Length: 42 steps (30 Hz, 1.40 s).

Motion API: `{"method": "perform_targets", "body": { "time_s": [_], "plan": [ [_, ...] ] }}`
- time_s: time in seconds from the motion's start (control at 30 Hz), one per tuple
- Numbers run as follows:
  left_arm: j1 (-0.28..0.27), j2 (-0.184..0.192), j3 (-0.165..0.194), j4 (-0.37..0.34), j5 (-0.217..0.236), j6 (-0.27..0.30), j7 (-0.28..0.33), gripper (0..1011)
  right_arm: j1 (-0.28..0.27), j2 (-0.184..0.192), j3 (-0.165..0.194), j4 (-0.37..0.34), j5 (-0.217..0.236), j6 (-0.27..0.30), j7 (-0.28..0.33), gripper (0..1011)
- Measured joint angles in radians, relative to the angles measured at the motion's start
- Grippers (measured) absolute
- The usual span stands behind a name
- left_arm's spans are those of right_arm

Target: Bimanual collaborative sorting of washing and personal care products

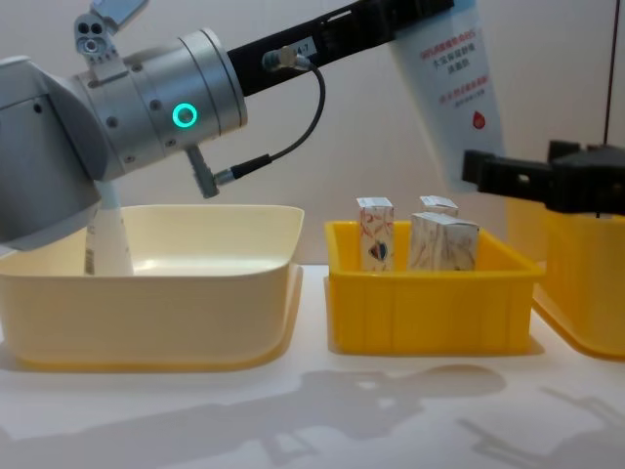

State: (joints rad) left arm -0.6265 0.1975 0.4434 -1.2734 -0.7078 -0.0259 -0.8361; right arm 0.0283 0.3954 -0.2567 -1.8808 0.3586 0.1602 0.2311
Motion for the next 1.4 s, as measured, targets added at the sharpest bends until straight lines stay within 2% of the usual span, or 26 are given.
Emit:
{"method": "perform_targets", "body": {
  "time_s": [0.2,0.43,0.73,1.07,1.2,1.4],
  "plan": [
    [-0.001,-0.001,0.002,0.002,-0.002,0.001,-0.004,211,0.025,0.0,-0.021,-0.014,-0.017,0.017,0.002,1007],
    [-0.002,-0.002,0.003,0.002,-0.003,0.001,-0.007,212,0.052,-0.02,-0.047,-0.018,-0.075,0.026,-0.042,1007],
    [-0.003,-0.003,0.004,0.003,-0.004,0.001,-0.009,212,0.08,-0.061,-0.082,-0.006,-0.174,0.015,-0.126,1007],
    [-0.004,-0.003,0.005,0.004,-0.005,0.001,-0.01,212,0.105,-0.089,-0.113,0.025,-0.242,-0.008,-0.165,1007],
    [-0.004,-0.003,0.005,0.004,-0.005,0.001,-0.01,212,0.111,-0.096,-0.119,0.034,-0.256,-0.013,-0.172,1007],
    [-0.004,-0.003,0.005,0.004,-0.005,0.001,-0.01,212,0.118,-0.104,-0.128,0.045,-0.275,-0.02,-0.181,897]
  ]
}}
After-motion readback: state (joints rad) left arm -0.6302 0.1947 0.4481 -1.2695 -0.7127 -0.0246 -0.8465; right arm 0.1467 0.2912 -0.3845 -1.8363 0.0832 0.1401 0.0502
